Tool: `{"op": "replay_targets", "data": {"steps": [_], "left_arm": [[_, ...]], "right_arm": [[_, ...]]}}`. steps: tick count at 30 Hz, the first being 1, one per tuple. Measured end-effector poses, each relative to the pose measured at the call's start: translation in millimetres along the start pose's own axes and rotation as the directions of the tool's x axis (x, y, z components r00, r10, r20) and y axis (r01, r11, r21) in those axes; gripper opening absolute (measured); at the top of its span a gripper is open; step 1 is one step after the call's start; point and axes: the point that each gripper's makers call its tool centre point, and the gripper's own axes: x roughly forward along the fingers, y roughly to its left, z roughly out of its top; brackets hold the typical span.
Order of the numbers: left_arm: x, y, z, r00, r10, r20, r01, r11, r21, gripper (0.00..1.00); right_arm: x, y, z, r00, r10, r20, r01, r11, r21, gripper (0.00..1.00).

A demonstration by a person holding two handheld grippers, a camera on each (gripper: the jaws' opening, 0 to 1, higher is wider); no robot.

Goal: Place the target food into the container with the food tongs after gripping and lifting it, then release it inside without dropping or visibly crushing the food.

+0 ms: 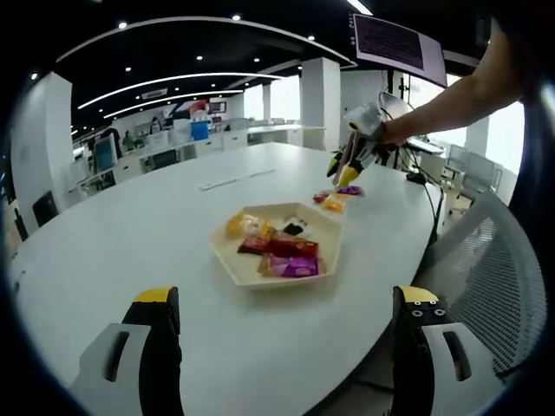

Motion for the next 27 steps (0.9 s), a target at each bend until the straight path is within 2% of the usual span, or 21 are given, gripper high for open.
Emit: {"op": "replay_targets", "data": {"steps": [5,9,12,16,27], "left_arm": [[0,0.3,-0.6,1.0,0.0,-0.002,0.0,1.0,-0.001,0.99],[0,0.0,-1.1,1.0,0.0,-0.005,0.0,1.0,-0.002,0.99],[0,-0.2,-1.0,1.0,-0.001,-0.005,0.001,1.0,-0.002,0.99],[0,-0.5,-0.7,1.0,-0.002,-0.004,0.002,1.0,-0.004,0.99],[0,-0.5,-0.6,1.0,-0.003,-0.004,0.003,1.0,-0.004,0.99]], "right_arm": [[6,-4,-4.6,1.0,-0.003,0.005,0.002,1.0,0.029,0.29],[11,3,-17.0,0.999,0.023,-0.026,-0.021,0.998,0.057,0.29],[14,8,-23.3,0.998,0.035,-0.043,-0.033,0.999,0.04,0.29],[16,7,-25.4,0.998,0.013,-0.061,-0.014,1.0,-0.015,0.29],[26,10,-28.3,0.996,0.003,-0.085,-0.005,1.0,-0.031,0.28]]}}
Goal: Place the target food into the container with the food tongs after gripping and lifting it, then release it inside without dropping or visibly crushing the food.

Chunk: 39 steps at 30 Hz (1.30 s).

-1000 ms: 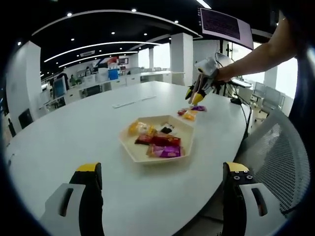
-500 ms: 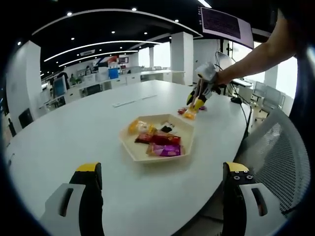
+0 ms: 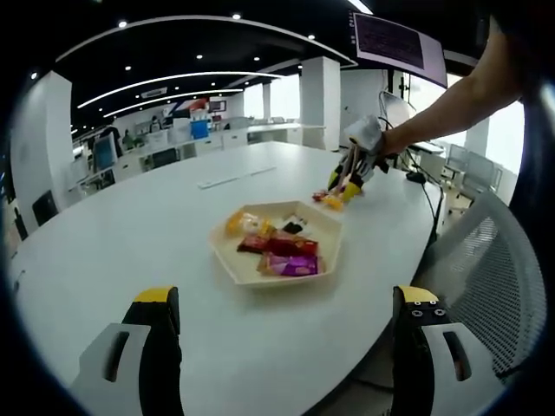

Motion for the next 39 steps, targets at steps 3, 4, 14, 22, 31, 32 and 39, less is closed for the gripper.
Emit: {"op": "replay_targets", "data": {"steps": [3,4,14,22,31,32,39], "left_arm": [[0,0.2,0.0,1.0,0.001,0.0,-0.001,1.0,0.0,0.99],[0,0.4,-0.1,1.0,0.001,0.001,-0.001,1.0,0.0,0.99],[0,-0.1,0.6,1.0,0.002,0.002,-0.002,1.0,0.001,0.99],[0,0.5,1.2,1.0,0.003,0.005,-0.003,1.0,0.002,0.99],[0,-0.8,1.5,1.0,-0.001,0.005,0.001,1.0,0.005,0.99],[0,-1.0,1.4,1.0,-0.001,0.005,0.001,1.0,0.005,0.99],[-1,-0.9,2.5,1.0,-0.003,0.01,0.003,1.0,0.006,0.99]], "right_arm": [[0,2,-3.5,1.0,0.004,-0.014,-0.003,0.997,0.076,0.24],[0,1,-4.4,1.0,-0.005,-0.012,0.006,0.993,0.117,0.23],[-3,-8,-6.4,0.996,-0.072,-0.056,0.083,0.97,0.227,0.13],[-11,-11,-9.2,0.994,-0.089,-0.07,0.105,0.959,0.262,0.11],[-17,-11,2.2,0.995,-0.085,-0.047,0.095,0.952,0.291,0.11],[-17,-11,2.6,0.995,-0.086,-0.046,0.095,0.951,0.293,0.11],[-26,-16,12.8,0.995,-0.097,-0.037,0.103,0.945,0.31,0.11]]}}
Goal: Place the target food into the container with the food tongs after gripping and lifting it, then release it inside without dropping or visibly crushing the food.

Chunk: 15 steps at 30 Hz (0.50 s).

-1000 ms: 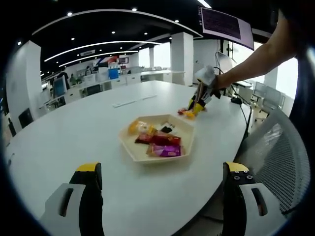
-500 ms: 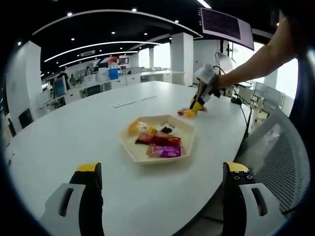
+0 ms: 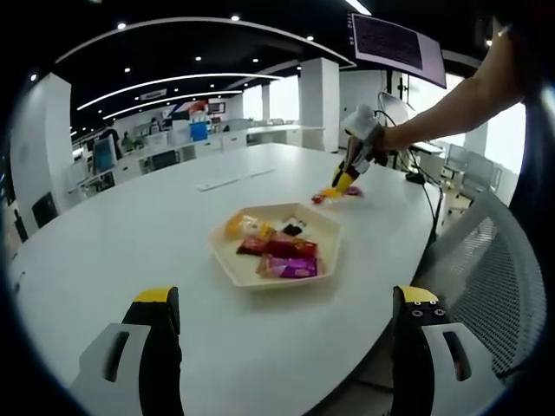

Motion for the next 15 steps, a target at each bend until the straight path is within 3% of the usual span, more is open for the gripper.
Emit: {"op": "replay_targets", "data": {"steps": [8,15], "left_arm": [[0,-0.6,0.6,1.0,-0.004,0.004,0.004,1.0,0.001,0.99],[0,-0.3,1.9,1.0,-0.003,0.009,0.003,1.0,0.002,0.99]], "right_arm": [[-14,-5,17.2,1.0,-0.008,0.022,0.007,0.999,0.04,0.12],[-28,-11,34.4,0.999,-0.022,0.041,0.021,1.0,0.018,0.12]]}}
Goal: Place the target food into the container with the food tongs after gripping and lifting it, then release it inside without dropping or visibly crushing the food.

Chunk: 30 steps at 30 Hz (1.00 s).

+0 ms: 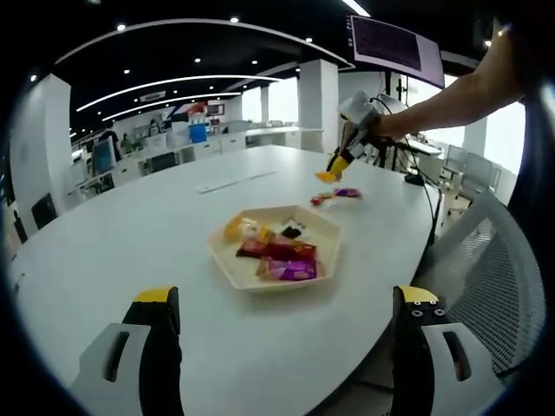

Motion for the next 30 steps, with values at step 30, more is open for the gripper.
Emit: {"op": "replay_targets", "data": {"steps": [30], "left_arm": [[2,-0.3,1.1,1.0,-0.008,-0.002,0.008,1.0,0.012,0.99]], "right_arm": [[-28,9,42.2,1.0,0.002,0.026,-0.001,0.999,-0.039,0.12]]}}
